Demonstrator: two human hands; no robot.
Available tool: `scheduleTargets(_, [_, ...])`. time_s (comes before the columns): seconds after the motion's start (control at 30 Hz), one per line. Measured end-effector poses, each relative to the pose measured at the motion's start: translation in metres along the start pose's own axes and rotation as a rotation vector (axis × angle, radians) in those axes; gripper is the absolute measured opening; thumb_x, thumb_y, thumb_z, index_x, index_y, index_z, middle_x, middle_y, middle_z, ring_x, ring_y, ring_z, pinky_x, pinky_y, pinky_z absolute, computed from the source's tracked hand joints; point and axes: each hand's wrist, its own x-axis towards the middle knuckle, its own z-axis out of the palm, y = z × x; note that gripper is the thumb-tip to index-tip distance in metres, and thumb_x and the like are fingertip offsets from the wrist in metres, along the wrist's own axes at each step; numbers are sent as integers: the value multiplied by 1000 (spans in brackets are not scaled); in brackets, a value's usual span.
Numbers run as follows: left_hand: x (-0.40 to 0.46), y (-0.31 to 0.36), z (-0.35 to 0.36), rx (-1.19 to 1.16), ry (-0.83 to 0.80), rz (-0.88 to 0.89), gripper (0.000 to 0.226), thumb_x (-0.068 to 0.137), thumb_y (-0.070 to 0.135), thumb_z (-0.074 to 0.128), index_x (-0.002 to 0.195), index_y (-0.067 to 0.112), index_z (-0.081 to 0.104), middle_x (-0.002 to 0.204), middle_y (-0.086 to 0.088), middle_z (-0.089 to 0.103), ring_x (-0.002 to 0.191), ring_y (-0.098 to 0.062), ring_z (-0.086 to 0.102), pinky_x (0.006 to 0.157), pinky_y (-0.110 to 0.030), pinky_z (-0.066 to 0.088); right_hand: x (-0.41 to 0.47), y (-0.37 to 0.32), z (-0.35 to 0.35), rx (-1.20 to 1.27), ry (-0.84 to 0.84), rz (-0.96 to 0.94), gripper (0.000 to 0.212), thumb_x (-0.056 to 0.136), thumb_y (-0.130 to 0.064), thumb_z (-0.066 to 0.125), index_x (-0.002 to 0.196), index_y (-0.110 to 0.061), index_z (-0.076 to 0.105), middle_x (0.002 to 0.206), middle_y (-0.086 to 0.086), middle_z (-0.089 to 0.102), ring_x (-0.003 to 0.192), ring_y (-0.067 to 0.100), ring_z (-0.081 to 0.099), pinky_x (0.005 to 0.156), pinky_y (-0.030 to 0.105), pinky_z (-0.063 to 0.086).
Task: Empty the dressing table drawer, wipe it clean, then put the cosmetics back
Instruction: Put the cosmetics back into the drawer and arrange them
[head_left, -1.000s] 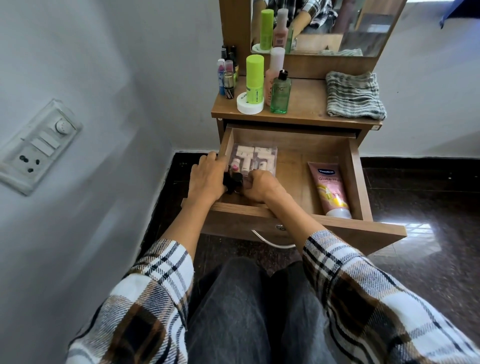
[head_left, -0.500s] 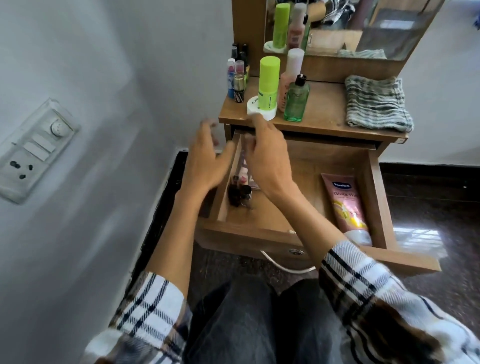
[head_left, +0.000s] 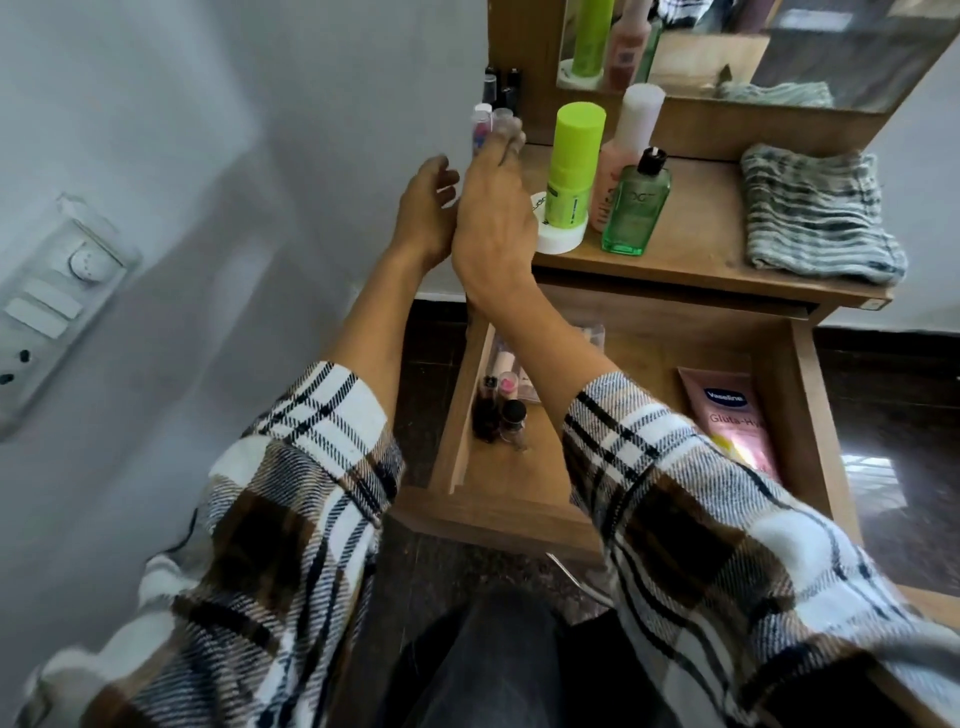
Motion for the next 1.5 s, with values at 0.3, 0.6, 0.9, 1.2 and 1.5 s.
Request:
scheduleTargets(0.3, [9, 0, 10, 57, -18, 120, 34, 92, 11, 56, 123, -2, 52, 123, -15, 58, 110, -24, 56, 87, -23, 46, 11, 4, 3, -67, 144, 92, 46, 96, -11, 47, 139, -12, 32, 142, 6, 37, 119, 18, 51, 87, 24, 47])
scheduleTargets(0.6, [12, -2, 12, 1, -4, 77, 31, 92, 13, 56, 118, -3, 47, 119, -16, 56, 102, -25, 57, 79, -21, 47, 20, 4, 0, 42, 112, 177, 39, 95, -10, 51, 131, -13, 36, 115, 4, 60, 103, 16, 61, 76, 23, 50])
scheduleTargets(0.9, [6, -9, 5, 26, 5, 112, 18, 91, 8, 56, 96, 8, 38, 85, 5, 48, 65, -3, 48, 55, -7, 43, 14, 4, -9, 80, 42, 135, 45, 93, -5, 51, 134, -11, 33, 112, 6, 61, 103, 18, 60, 76, 25, 49])
scheduleTargets(1.2, [-21, -5, -5, 72, 76, 197, 25, 93, 10, 53, 118, 4, 53, 108, -5, 58, 80, -1, 50, 62, -1, 41, -9, -4, -25, 152, 3, 103, 53, 93, -6, 52, 140, -12, 29, 117, 9, 60, 107, 22, 60, 80, 30, 53])
scheduleTargets(1.5, [-91, 4, -18, 126, 48, 289, 21, 92, 21, 55, 112, 12, 54, 101, 11, 56, 83, 10, 50, 72, -10, 37, -65, 9, -60, 491, -21, 28, 34, 89, 3, 49, 121, -10, 44, 102, 10, 64, 93, 25, 63, 77, 43, 54])
